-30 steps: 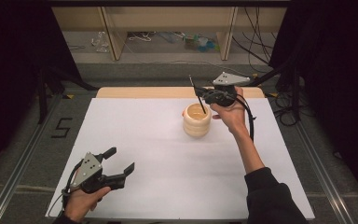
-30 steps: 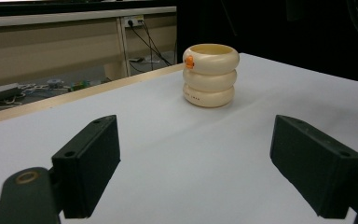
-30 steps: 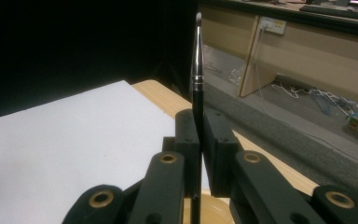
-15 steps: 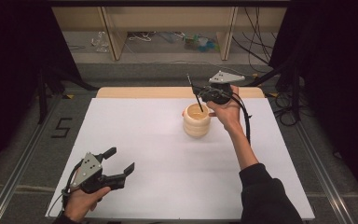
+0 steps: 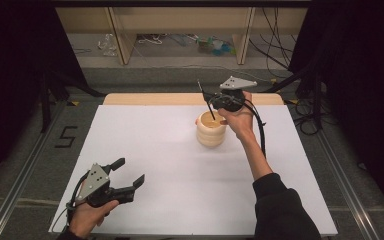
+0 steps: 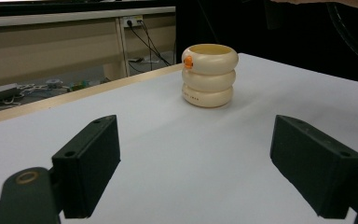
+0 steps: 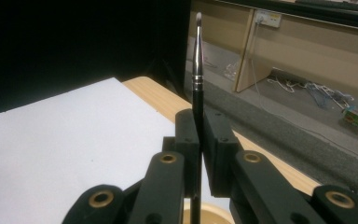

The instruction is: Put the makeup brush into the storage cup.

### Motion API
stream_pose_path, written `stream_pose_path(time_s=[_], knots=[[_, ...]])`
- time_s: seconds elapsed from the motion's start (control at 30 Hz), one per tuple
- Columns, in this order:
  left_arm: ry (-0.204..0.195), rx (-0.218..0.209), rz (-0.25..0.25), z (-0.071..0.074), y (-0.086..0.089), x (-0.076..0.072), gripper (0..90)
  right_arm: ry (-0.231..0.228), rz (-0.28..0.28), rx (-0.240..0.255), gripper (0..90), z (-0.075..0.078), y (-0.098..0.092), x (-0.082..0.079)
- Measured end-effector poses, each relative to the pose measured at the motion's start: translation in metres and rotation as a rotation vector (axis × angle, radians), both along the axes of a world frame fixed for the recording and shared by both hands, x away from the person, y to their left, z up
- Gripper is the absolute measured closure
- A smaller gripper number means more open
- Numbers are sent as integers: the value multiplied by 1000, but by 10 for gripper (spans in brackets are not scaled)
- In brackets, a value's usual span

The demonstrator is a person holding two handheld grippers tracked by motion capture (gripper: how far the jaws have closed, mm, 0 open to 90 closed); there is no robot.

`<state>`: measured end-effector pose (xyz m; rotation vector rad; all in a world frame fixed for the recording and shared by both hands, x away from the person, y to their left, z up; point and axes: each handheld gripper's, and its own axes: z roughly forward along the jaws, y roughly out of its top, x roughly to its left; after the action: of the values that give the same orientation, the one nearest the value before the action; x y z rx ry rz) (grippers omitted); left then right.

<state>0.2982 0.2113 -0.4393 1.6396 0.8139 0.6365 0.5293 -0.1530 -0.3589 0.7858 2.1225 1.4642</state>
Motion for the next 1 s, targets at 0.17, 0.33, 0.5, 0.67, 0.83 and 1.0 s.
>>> stream_pose_path(time_s=[0.17, 0.33, 0.5, 0.67, 0.83, 1.0], knots=[[0, -2, 0, 0, 0, 0, 158, 0, -3, 3, 856, -3, 0, 2], [-1, -1, -1, 0, 0, 0, 158, 6, -5, -6, 856, -6, 2, 3], [0, 0, -1, 0, 0, 0, 158, 25, -6, -31, 856, -11, 3, 3], [1, -1, -1, 0, 0, 0, 158, 40, -10, -28, 856, -17, 1, 4], [4, -4, -2, 0, -1, 0, 158, 50, -3, -30, 856, -22, 1, 3], [1, -1, -1, 0, 0, 0, 158, 58, -10, -35, 856, -28, 0, 3]])
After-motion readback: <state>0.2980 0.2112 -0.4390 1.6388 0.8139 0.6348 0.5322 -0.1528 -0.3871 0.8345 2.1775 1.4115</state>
